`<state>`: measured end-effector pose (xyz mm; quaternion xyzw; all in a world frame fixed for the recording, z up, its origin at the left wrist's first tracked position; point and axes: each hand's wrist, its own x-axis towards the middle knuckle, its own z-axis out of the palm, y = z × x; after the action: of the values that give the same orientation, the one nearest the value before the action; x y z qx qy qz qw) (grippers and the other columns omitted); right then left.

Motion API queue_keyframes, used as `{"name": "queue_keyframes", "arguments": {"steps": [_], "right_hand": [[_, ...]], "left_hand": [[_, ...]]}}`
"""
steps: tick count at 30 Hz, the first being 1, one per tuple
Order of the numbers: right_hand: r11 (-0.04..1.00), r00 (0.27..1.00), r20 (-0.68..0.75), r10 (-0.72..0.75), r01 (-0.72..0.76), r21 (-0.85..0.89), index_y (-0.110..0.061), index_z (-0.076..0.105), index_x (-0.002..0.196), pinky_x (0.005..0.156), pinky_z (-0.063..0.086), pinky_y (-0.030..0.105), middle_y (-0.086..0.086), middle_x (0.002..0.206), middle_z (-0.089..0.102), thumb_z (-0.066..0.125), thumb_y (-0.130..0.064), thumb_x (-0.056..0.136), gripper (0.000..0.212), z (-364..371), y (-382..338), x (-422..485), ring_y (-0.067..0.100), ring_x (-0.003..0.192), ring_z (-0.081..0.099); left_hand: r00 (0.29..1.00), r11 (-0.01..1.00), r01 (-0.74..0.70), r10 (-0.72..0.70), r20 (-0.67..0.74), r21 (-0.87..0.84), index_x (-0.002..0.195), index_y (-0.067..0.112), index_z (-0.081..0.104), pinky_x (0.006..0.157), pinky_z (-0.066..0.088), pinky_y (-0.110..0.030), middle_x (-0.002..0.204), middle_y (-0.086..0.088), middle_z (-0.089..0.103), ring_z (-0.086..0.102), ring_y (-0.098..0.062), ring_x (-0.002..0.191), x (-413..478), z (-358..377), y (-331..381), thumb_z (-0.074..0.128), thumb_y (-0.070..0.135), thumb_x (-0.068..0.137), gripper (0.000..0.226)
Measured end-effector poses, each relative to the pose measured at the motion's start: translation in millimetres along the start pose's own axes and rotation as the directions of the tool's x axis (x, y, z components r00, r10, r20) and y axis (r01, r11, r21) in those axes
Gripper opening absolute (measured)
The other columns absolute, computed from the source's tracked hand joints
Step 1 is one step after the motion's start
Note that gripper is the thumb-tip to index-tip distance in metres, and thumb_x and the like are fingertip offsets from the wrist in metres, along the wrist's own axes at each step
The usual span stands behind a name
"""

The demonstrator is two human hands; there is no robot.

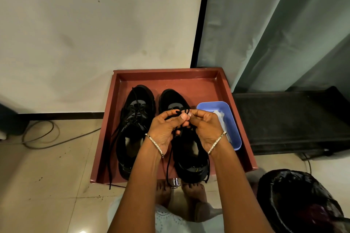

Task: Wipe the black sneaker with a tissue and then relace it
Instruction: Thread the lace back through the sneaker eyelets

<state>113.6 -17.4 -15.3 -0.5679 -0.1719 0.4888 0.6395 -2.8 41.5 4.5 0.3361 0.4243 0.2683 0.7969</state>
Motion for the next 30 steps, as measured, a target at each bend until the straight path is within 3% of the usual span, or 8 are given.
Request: {"name": "queue_keyframes", "arguments": {"steps": [3,7,13,17,20,24,26,30], "right_hand": [[1.000,0.998,0.060,0.013,-0.015,0.026,0.001,0.070,0.092,0.067,0.055,0.023,0.011,0.074,0.067,0.055,-0.001,0.096,0.016,-1,-6,-4,0.018,0.069,0.062],[1.000,0.994,0.106,0.019,-0.021,0.014,-0.006,0.075,0.082,0.069,0.051,0.021,0.010,0.071,0.068,0.063,-0.018,0.094,0.021,0,-11,-6,0.014,0.066,0.062],[0.999,0.994,-0.107,-0.011,0.006,-0.047,-0.004,0.071,0.079,0.059,0.046,0.021,0.007,0.062,0.065,0.066,-0.016,0.093,0.019,11,1,2,0.010,0.056,0.059],[0.996,0.973,-0.229,-0.020,-0.001,-0.089,-0.009,0.072,0.075,0.053,0.045,0.020,0.005,0.066,0.067,0.072,-0.022,0.089,0.019,15,6,9,0.009,0.054,0.056],[0.996,0.958,-0.285,0.030,-0.052,-0.071,-0.009,0.072,0.069,0.052,0.044,0.023,0.003,0.060,0.064,0.076,-0.018,0.086,0.020,16,7,12,0.012,0.051,0.054],[0.995,0.954,-0.294,0.057,-0.078,-0.061,-0.004,0.071,0.089,0.045,0.041,0.017,0.006,0.067,0.066,0.071,-0.004,0.087,0.002,16,5,15,0.013,0.051,0.053],[0.998,0.952,-0.301,0.059,-0.065,-0.008,-0.005,0.061,0.103,0.041,0.041,0.016,0.008,0.074,0.065,0.069,0.003,0.087,0.020,18,2,15,0.009,0.045,0.055],[1.000,0.968,-0.249,0.003,-0.002,0.004,-0.005,0.062,0.097,0.041,0.040,0.014,0.005,0.073,0.060,0.068,-0.009,0.092,0.009,23,-4,12,0.003,0.043,0.052]], "left_hand": [[1.000,1.000,0.017,-0.017,-0.006,-0.020,0.102,0.006,0.069,0.048,0.043,-0.015,0.081,-0.006,0.075,0.068,-0.008,0.063,1,0,0,0.072,0.006,0.084,0.018],[0.996,0.998,-0.053,0.056,-0.063,0.044,0.092,0.009,0.070,0.051,0.044,-0.018,0.074,-0.005,0.073,0.067,-0.009,0.061,2,-2,-1,0.074,0.007,0.083,0.010],[0.961,0.942,-0.210,0.248,-0.121,0.262,0.083,0.006,0.072,0.053,0.047,-0.020,0.071,-0.005,0.073,0.068,-0.009,0.060,9,-4,-7,0.080,0.008,0.078,0.010],[0.910,0.802,-0.373,0.414,0.016,0.467,0.082,0.000,0.070,0.054,0.049,-0.016,0.094,-0.004,0.073,0.072,-0.010,0.065,10,-6,-5,0.081,0.002,0.076,0.012],[0.861,0.674,-0.479,0.484,0.154,0.562,0.080,-0.002,0.069,0.070,0.058,-0.022,0.104,-0.001,0.073,0.074,-0.011,0.081,10,-9,-5,0.076,-0.010,0.076,0.011],[0.768,0.436,-0.577,0.576,0.278,0.690,0.079,0.007,0.069,0.078,0.060,-0.028,0.087,-0.003,0.075,0.074,-0.009,0.082,15,-16,-9,0.073,-0.010,0.078,0.017],[0.758,0.382,-0.578,0.579,0.301,0.721,0.081,0.007,0.068,0.075,0.060,-0.024,0.082,-0.002,0.074,0.072,-0.004,0.077,16,-17,-9,0.070,-0.010,0.081,0.018],[0.761,0.292,-0.558,0.552,0.340,0.776,0.086,0.012,0.058,0.064,0.051,-0.010,0.072,0.011,0.064,0.064,0.008,0.066,14,-13,-9,0.065,-0.003,0.089,0.016]]}}
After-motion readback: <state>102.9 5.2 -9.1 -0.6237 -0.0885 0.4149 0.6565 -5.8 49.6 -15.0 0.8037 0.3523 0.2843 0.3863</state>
